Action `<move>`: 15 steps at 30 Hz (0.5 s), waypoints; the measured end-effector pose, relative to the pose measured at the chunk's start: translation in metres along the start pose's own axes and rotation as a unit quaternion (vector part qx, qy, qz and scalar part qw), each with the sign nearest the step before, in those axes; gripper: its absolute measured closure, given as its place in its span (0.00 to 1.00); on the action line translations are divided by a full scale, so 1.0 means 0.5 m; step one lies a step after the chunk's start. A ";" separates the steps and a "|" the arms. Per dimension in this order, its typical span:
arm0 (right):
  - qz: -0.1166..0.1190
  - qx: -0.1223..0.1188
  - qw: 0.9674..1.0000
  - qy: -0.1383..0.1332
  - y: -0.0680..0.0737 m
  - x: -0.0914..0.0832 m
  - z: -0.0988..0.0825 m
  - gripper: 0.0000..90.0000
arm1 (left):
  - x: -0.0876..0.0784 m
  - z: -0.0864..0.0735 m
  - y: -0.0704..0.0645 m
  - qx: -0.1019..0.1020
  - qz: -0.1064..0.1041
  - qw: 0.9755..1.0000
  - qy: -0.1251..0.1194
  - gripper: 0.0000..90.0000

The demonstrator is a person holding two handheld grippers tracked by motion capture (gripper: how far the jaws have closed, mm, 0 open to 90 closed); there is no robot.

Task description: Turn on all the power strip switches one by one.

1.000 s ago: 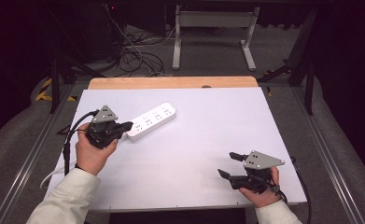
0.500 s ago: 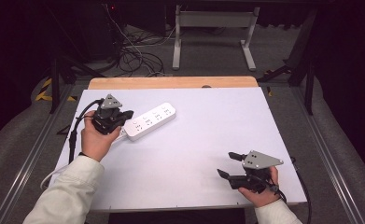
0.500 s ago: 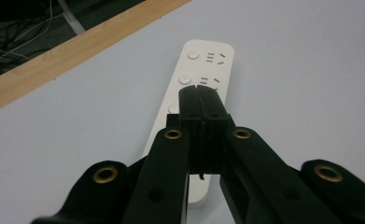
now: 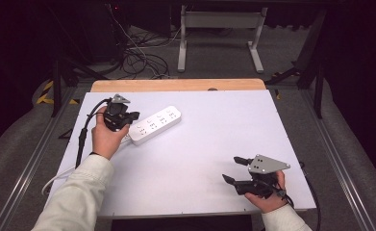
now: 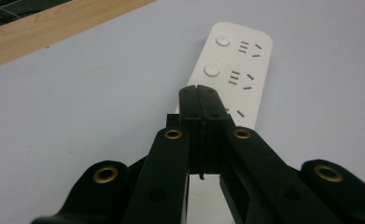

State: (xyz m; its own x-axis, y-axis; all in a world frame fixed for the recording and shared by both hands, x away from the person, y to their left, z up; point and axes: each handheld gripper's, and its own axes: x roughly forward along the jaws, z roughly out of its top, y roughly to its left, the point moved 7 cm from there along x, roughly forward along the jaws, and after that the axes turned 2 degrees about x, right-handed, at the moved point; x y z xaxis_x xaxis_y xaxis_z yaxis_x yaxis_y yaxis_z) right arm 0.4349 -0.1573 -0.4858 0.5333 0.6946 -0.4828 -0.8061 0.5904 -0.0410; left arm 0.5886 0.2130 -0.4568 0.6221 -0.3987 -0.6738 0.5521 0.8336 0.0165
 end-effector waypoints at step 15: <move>0.002 0.001 1.000 0.001 0.001 0.001 -0.001 0.33 | 0.051 -0.018 0.010 -0.006 0.024 0.998 0.059 1.00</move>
State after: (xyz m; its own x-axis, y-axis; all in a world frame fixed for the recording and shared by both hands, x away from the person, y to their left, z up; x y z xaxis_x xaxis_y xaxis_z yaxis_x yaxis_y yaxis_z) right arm 0.4346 -0.1569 -0.4863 0.5297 0.6955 -0.4854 -0.8075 0.5886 -0.0379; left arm 0.6019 0.2105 -0.4805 0.5770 -0.3107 -0.7553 0.5164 0.8553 0.0427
